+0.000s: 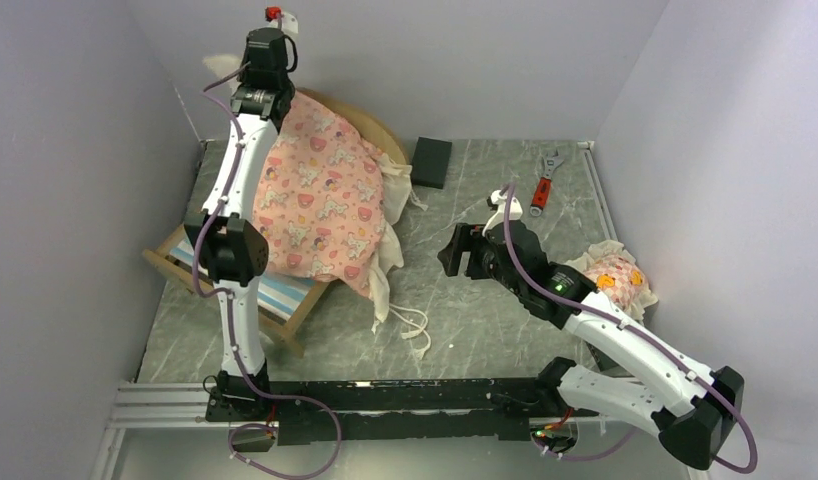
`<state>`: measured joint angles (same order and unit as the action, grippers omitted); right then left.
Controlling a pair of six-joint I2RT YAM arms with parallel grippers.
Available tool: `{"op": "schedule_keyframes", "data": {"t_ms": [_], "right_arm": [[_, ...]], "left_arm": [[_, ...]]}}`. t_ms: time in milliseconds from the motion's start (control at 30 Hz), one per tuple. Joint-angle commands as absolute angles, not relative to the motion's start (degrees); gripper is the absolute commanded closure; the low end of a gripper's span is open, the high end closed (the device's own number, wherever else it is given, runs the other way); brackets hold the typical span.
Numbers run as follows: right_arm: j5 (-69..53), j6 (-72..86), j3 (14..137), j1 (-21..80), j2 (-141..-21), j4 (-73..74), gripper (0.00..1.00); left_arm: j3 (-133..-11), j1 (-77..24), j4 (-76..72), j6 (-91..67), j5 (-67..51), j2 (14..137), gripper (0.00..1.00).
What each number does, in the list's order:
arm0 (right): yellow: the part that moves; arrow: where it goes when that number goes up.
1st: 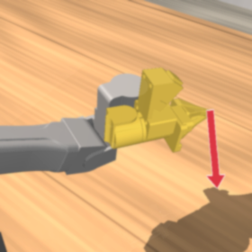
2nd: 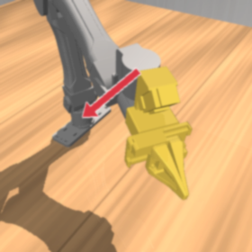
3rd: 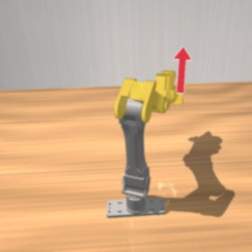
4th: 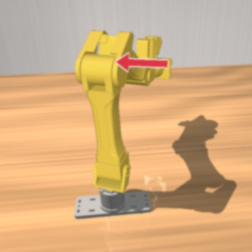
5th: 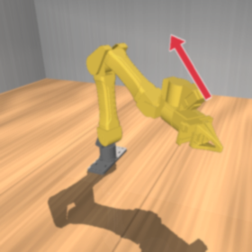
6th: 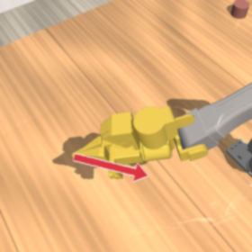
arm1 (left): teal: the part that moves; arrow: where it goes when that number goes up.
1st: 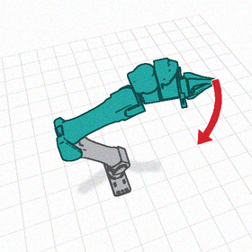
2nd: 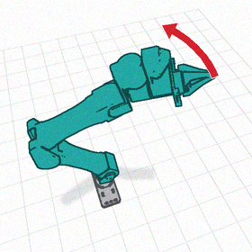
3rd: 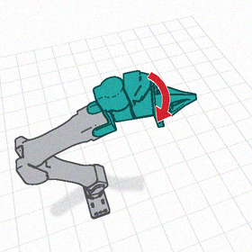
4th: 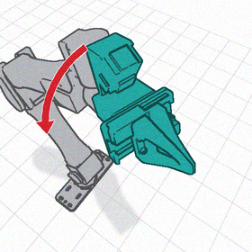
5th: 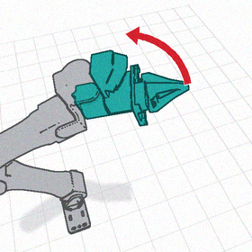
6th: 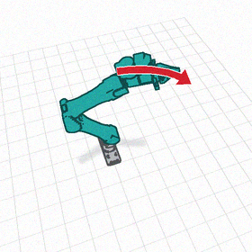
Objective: Set up the pet bed
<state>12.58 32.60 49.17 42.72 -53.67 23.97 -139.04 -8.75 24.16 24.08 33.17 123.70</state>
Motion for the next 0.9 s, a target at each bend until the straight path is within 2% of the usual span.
{"op": "schedule_keyframes", "data": {"t_ms": [0,67,100,167,200,400,533,733,867], "right_arm": [[13.75,33.64,48.69,42.63,-53.44,22.45,0.18],[13.34,33.6,48.29,42.63,-53.98,21.53,0.18],[13.09,33.55,48.18,42.6,-54.27,21.19,0.18],[12.56,33.7,48.16,42.63,-54.78,20.8,0.18],[12.38,33.81,48.1,42.63,-55.07,20.68,0.18],[11.19,34.71,46.46,42.63,-54.36,19.23,0.18],[9.64,34.88,45.29,42.71,-52.91,18.57,0.18],[6.81,34.78,43.01,42.71,-49.77,18.74,0.18],[5.66,34.37,41.13,42.71,-47.23,19.07,0.18]], "left_arm": [[-139.15,-9.05,18.8,26.43,40.9,121.85,0.58],[-135.59,-9.05,22.7,22.94,39.04,118.94,0.46],[-133.99,-9.05,24.55,20.91,37.66,117.19,0.35],[-130.63,-9.05,28.73,16.42,34.87,112.96,0.07],[-128.65,-9.05,30.65,13.94,33.29,110.32,0.02],[-119.0,-8.48,46.3,-2.77,25.56,94.71,0.0],[-109.64,-6.05,55.43,-12.92,22.99,86.27,0.03],[-84.95,0.81,54.21,-21.8,18.05,72.05,0.09],[-76.49,7.18,51.9,-24.47,13.75,68.44,0.13]]}}
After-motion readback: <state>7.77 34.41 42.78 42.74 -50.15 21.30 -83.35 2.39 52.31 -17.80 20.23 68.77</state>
